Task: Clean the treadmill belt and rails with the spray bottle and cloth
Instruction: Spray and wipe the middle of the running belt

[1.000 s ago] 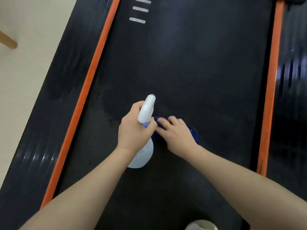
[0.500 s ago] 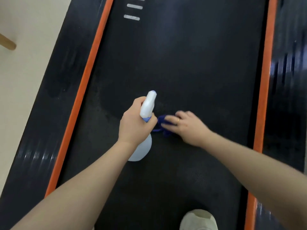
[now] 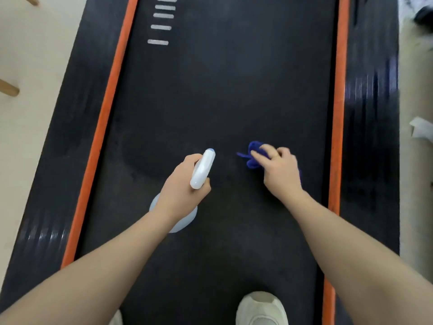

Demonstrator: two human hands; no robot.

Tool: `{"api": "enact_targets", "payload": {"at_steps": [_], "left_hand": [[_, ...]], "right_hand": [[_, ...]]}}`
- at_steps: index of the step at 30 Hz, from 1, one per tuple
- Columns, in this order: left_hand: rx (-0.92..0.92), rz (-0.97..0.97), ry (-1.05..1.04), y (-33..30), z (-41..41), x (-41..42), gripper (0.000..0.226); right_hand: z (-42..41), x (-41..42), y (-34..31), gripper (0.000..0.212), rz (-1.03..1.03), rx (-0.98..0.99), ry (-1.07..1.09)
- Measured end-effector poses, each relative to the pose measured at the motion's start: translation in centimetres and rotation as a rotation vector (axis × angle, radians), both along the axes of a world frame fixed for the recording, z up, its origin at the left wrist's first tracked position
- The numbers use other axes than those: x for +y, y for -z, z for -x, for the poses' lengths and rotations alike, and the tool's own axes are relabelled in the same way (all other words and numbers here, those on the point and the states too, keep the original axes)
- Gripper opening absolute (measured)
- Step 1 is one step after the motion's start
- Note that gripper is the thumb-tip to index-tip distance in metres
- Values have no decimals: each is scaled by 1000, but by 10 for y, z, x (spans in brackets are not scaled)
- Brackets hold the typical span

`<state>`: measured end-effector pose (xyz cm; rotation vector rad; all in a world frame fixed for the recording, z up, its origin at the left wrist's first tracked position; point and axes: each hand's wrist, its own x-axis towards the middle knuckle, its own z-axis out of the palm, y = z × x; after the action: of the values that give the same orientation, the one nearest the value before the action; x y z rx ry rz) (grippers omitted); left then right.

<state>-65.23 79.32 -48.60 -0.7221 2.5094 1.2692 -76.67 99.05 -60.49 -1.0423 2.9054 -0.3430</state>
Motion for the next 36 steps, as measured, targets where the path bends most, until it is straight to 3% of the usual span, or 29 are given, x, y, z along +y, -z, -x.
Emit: {"api": "enact_targets", "payload": {"at_steps": [3,6,10,14,16,19,22,23,26,27,31,33,36], "left_hand": [[14,-11,22,6,12,16,28],[89,-117,-53,7,25,32,32],[93,-111,79,7,43,59,33],[55,-26,99,11,50,72,32],[72,-14,75,16,53,69,32],[62,6,46,18,56,68,32],[49,80,77,21,57,76,33],[46,94,96,23,58,79,33],[29,134,190,25,61,85,34],[20,141,201,25,61,86,34],[5,129,161,20,58,82,33],[17,128,147,21,57,78,32],[44,130,122,25,60,77,30]], "right_hand": [[12,2,1,58,22,53,104],[-40,24,14,62,75,87,28],[-39,40,11,66,48,5,-122],[20,32,-2,65,2,-93,245],[1,31,-2,69,48,-131,307],[-58,49,7,74,105,-71,152],[-46,56,7,73,74,-24,-8],[-29,52,3,73,44,-15,42],[1,29,-3,74,1,-141,460],[-8,26,-4,75,-13,-149,496],[-72,58,9,80,-7,-79,252],[-65,73,6,79,-31,-65,145],[-12,70,-3,76,-75,-47,336]]}}
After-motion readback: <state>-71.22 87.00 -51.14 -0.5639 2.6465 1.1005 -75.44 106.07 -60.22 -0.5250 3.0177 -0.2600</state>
